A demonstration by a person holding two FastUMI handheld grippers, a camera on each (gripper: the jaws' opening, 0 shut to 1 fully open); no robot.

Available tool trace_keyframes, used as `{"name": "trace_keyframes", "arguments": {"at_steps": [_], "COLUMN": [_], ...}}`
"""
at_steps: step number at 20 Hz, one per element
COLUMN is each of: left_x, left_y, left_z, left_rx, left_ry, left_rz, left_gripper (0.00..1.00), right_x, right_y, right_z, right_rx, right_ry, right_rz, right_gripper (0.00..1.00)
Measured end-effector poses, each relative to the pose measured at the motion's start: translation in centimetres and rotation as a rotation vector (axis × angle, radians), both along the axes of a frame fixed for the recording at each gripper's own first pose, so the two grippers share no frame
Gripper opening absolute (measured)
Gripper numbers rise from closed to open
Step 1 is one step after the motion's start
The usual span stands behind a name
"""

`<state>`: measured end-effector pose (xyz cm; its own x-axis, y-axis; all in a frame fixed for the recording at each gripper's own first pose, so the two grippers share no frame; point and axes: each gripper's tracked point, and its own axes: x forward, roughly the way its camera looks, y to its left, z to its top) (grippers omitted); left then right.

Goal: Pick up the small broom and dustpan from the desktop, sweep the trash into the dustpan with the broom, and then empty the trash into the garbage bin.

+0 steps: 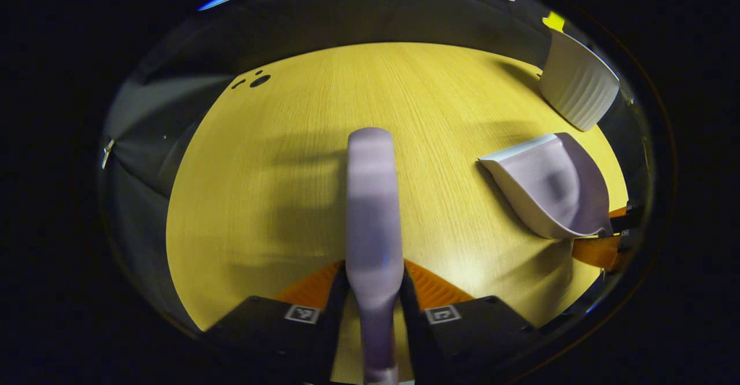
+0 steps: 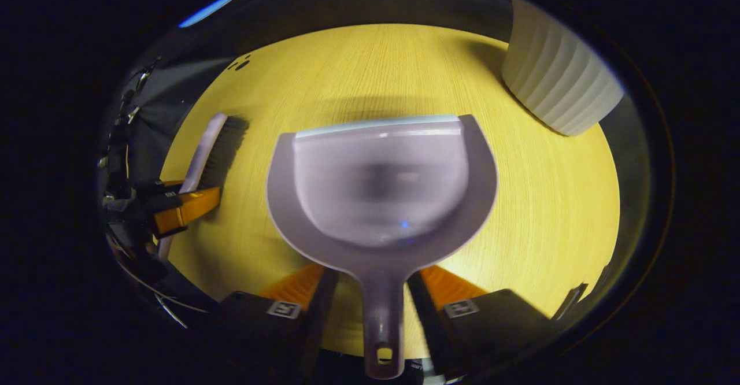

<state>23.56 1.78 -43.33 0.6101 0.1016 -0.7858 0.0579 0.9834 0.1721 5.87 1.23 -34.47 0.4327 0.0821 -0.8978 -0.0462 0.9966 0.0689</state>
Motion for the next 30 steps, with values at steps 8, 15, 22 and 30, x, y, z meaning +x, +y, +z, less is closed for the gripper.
{"name": "trace_keyframes", "arguments": {"at_steps": [8,15,22,30], "left_x": [-3.2,-8.0,-16.0,-13.6], "left_y": [0.7,0.2,-0.2,-4.5], "left_z": [12.1,28.3,37.1,32.7], "left_rx": [-0.061,-0.078,-0.028,-0.205], "left_ry": [-0.281,-0.707,-0.977,-0.773], "left_rz": [-0.035,-0.11,-0.199,-0.219], "left_gripper": [0.99,0.98,0.97,0.98], "right_x": [0.9,2.4,0.9,-2.3], "right_y": [-0.7,-0.9,-0.2,-0.4], "right_z": [4.9,16.5,24.7,23.5], "right_rx": [0.004,-0.03,-0.052,-0.036], "right_ry": [-0.181,-0.536,-0.836,-0.835], "right_rz": [-0.113,-0.085,-0.022,-0.044], "right_gripper": [1.0,0.99,0.99,0.99]}}
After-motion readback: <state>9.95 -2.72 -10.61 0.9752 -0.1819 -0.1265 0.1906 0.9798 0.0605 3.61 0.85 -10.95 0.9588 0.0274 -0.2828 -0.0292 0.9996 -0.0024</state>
